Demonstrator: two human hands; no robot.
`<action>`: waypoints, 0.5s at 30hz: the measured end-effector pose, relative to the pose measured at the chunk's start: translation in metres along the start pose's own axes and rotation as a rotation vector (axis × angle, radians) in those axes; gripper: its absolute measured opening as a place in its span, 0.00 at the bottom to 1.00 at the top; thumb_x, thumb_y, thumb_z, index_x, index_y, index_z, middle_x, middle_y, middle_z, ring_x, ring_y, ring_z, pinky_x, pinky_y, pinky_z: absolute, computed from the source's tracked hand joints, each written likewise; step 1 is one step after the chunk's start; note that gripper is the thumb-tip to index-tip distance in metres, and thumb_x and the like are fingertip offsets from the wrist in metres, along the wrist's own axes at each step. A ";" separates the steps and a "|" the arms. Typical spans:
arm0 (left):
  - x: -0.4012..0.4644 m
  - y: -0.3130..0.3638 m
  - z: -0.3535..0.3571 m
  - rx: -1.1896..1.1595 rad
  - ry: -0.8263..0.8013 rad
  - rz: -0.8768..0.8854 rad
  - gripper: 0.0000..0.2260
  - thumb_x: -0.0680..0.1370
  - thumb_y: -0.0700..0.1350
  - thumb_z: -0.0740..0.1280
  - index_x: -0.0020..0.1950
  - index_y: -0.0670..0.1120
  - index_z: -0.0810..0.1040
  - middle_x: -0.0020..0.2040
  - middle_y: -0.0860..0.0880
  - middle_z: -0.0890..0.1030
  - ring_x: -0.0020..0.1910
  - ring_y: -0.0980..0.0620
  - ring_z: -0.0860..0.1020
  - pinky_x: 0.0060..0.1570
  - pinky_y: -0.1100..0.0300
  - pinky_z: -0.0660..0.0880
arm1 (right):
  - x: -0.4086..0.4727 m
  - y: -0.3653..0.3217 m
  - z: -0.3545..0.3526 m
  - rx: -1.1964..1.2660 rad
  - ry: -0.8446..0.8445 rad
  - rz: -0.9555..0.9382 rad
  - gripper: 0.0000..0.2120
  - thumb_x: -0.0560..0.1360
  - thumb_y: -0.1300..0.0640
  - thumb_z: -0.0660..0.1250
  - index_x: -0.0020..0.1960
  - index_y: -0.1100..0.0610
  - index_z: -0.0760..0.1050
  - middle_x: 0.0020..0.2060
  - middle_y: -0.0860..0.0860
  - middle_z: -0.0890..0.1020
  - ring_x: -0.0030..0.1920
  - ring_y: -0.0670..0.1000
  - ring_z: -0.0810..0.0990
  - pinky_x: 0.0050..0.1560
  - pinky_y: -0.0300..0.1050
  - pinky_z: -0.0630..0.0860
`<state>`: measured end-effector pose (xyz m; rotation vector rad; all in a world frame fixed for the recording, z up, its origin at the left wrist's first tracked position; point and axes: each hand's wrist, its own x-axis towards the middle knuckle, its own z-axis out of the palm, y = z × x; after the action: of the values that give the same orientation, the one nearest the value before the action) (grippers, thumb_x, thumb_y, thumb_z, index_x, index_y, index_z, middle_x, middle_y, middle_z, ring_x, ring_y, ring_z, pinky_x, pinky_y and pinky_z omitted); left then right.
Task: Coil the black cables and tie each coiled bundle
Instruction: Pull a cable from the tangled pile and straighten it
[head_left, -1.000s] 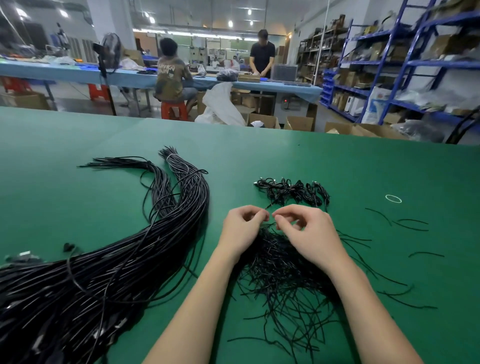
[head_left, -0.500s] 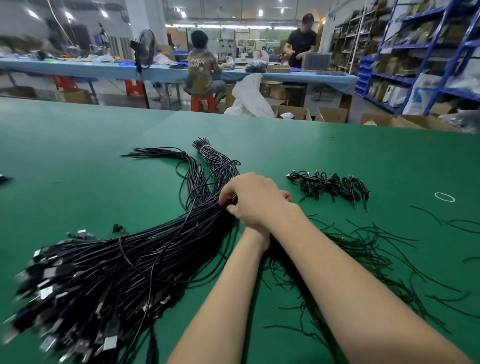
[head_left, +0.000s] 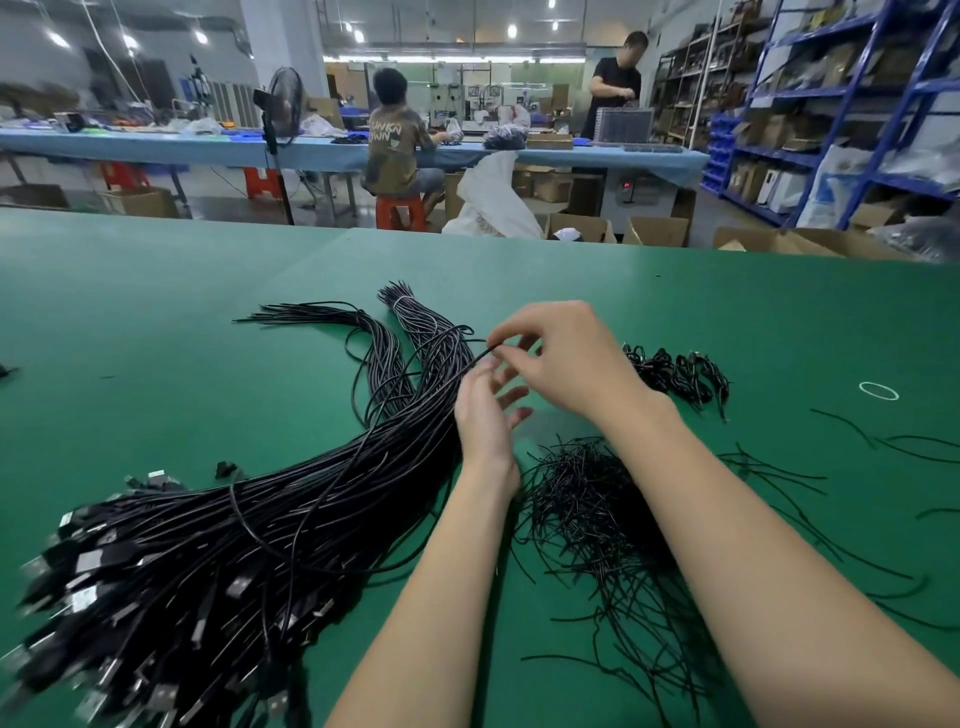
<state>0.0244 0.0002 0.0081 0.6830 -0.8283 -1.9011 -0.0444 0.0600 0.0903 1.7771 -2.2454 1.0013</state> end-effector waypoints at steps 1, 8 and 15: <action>0.001 0.000 0.001 -0.017 0.005 0.004 0.23 0.85 0.58 0.50 0.66 0.44 0.75 0.53 0.47 0.83 0.45 0.50 0.80 0.42 0.59 0.75 | 0.000 0.006 -0.004 -0.002 0.050 0.006 0.06 0.77 0.56 0.71 0.50 0.48 0.86 0.47 0.45 0.86 0.44 0.48 0.83 0.52 0.51 0.80; -0.004 -0.003 0.003 0.141 -0.066 0.087 0.10 0.81 0.37 0.63 0.60 0.47 0.73 0.51 0.49 0.84 0.38 0.54 0.79 0.32 0.65 0.73 | -0.007 0.058 -0.035 0.040 0.282 0.379 0.11 0.78 0.60 0.67 0.49 0.46 0.85 0.51 0.45 0.86 0.42 0.51 0.83 0.53 0.49 0.81; -0.006 -0.007 0.007 0.243 -0.085 0.104 0.09 0.79 0.32 0.61 0.55 0.43 0.76 0.41 0.50 0.82 0.30 0.55 0.76 0.27 0.64 0.68 | -0.035 0.027 -0.026 -0.168 -0.177 0.007 0.17 0.74 0.57 0.68 0.59 0.43 0.80 0.61 0.42 0.81 0.65 0.47 0.75 0.65 0.50 0.74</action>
<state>0.0183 0.0095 0.0080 0.6946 -1.1401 -1.7623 -0.0655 0.1061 0.0828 1.8504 -2.3591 0.6572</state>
